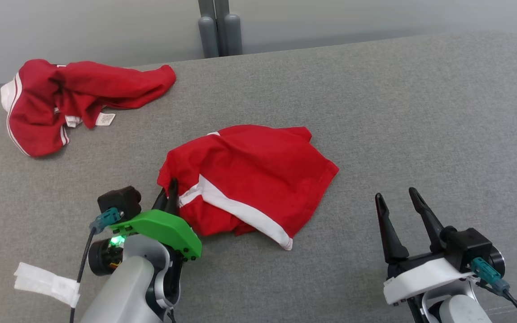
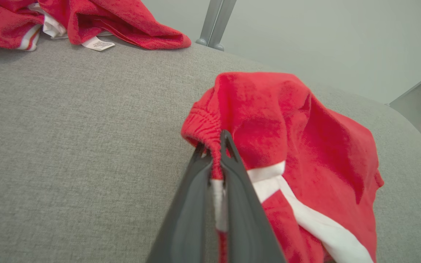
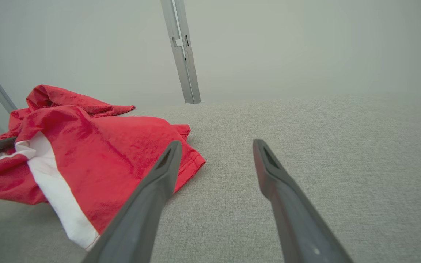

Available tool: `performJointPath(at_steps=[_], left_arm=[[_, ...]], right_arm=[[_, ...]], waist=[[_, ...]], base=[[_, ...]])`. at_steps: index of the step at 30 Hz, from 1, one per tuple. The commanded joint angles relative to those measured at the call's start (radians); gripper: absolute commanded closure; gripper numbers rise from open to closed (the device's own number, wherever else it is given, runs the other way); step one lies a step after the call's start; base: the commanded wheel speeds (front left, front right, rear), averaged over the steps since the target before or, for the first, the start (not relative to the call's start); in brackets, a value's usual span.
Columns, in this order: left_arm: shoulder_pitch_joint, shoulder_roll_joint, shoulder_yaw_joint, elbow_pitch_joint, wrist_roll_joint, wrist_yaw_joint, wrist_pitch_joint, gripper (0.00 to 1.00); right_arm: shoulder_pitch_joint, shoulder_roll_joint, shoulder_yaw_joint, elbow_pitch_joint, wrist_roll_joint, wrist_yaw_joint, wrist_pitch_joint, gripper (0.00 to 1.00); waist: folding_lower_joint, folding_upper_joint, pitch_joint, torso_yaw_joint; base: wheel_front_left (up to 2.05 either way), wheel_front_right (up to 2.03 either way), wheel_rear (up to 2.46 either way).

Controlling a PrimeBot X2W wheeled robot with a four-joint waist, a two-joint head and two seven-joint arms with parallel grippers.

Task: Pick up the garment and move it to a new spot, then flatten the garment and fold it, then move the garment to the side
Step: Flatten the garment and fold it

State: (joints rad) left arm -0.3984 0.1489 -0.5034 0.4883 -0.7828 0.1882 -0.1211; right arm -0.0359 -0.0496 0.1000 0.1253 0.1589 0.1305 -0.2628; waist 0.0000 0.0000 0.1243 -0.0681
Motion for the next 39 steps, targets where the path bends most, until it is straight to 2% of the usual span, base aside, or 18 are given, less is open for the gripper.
performJointPath(at_steps=[1,5,8,9,10,12,16,24,33,39], left_arm=[[0.022,0.005,0.011,0.004,-0.013,-0.009,-0.015,1.0],[0.053,-0.004,0.042,0.015,-0.058,-0.03,-0.044,0.99],[0.069,0.001,0.048,0.028,-0.061,-0.046,-0.062,0.56],[0.072,0.004,0.047,0.032,-0.058,-0.048,-0.068,0.34],[0.077,0.005,0.048,0.038,-0.057,-0.054,-0.077,0.0],[0.084,0.014,0.04,0.044,-0.038,-0.077,-0.099,0.0],[0.102,0.032,0.035,0.034,-0.003,-0.09,-0.126,0.0],[0.167,0.077,0.048,-0.077,0.116,-0.058,-0.144,0.0],[0.285,0.034,0.145,-0.247,0.191,-0.031,-0.144,0.0],[0.315,0.009,0.177,-0.272,0.222,-0.044,-0.143,0.0]], right_arm=[[-0.004,-0.001,0.005,0.005,-0.006,0.0,-0.003,0.0],[-0.002,-0.001,0.02,0.021,-0.011,0.0,-0.003,0.0],[0.002,-0.001,0.032,0.032,-0.007,0.0,-0.003,0.0],[0.003,-0.001,0.035,0.036,-0.005,0.0,-0.003,0.0],[0.005,-0.001,0.04,0.04,-0.002,0.0,-0.003,0.0],[0.01,-0.001,0.053,0.052,0.002,0.0,-0.003,0.0],[0.013,-0.001,0.08,0.074,0.01,0.0,-0.003,0.0],[-0.018,-0.002,0.12,0.157,0.062,0.0,-0.003,0.0],[-0.11,-0.002,0.112,0.32,0.145,0.0,-0.003,0.0],[-0.18,-0.002,0.138,0.428,0.229,0.0,-0.003,0.0]], waist=[[0.0,0.0,0.001,0.01],[0.0,0.0,-0.002,0.021],[0.0,0.0,-0.008,0.024],[0.0,0.0,-0.01,0.025],[0.0,0.0,-0.013,0.025],[0.0,0.0,-0.02,0.025],[0.0,0.0,-0.031,0.029],[0.0,0.0,-0.038,0.08],[0.0,0.0,-0.012,0.172],[0.0,0.0,0.011,0.231]], base=[[0.0,0.0,0.0],[0.0,0.0,0.0],[0.0,0.0,0.0],[0.0,0.0,0.0],[0.0,0.0,0.0],[0.0,0.0,0.0],[0.0,0.0,0.0],[0.0,0.0,0.0],[0.0,0.0,0.0],[0.0,0.0,0.0]])
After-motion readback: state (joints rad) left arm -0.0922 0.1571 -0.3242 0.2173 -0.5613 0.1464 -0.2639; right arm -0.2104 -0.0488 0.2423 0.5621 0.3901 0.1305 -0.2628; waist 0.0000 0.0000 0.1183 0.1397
